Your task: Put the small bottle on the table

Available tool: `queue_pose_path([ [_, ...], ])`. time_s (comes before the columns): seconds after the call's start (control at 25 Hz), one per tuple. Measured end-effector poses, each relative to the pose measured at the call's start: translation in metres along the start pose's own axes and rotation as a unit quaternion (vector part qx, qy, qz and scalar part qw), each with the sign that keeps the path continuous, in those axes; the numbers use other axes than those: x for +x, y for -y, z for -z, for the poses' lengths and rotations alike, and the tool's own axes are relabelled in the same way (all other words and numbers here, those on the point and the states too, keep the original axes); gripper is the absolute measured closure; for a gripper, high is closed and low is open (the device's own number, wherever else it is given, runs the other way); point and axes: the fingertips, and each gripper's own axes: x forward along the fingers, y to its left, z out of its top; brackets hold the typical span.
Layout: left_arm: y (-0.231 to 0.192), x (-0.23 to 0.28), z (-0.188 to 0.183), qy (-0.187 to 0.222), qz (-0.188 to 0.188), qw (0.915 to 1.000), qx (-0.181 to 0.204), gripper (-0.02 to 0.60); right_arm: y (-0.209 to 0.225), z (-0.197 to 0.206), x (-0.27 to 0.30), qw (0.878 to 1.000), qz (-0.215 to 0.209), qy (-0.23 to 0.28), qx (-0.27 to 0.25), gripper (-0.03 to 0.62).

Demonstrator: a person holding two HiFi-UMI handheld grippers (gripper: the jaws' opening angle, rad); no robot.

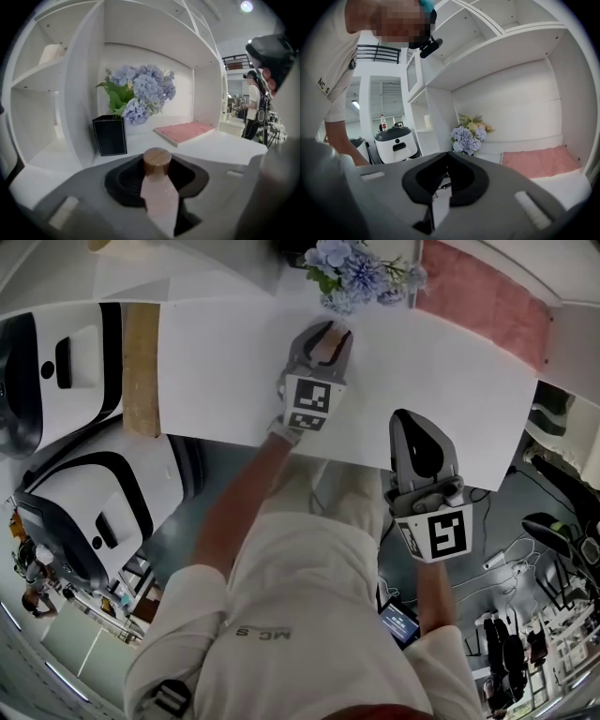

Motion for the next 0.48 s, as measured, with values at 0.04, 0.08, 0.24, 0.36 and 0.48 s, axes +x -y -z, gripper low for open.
queue_pose_path([
  [0.04,0.0001,-0.0001,0.0001,0.002,0.003,1.0,-0.001,0.446,-0.001,0.0003,-0.0005,1.0,0.0,0.0,0.0,0.594],
  [0.08,0.0001,-0.0001,0.0002,0.002,0.006,1.0,-0.002,0.443,-0.0019,0.0002,-0.0011,1.0,-0.001,-0.001,0.0,0.594],
  [0.24,0.0037,0.0011,0.0008,-0.002,0.016,0.9998,-0.009,0.401,-0.0023,-0.001,-0.0034,1.0,0.0,0.001,-0.002,0.594],
  [0.36,0.0085,0.0014,0.0001,-0.004,0.024,0.9996,-0.016,0.354,-0.0012,-0.001,-0.0061,1.0,0.003,0.0,-0.002,0.594],
  [0.48,0.0069,-0.0013,-0.0061,-0.001,0.02,0.9996,-0.019,0.336,-0.0021,-0.0029,-0.0087,1.0,0.004,0.001,-0.005,0.594],
])
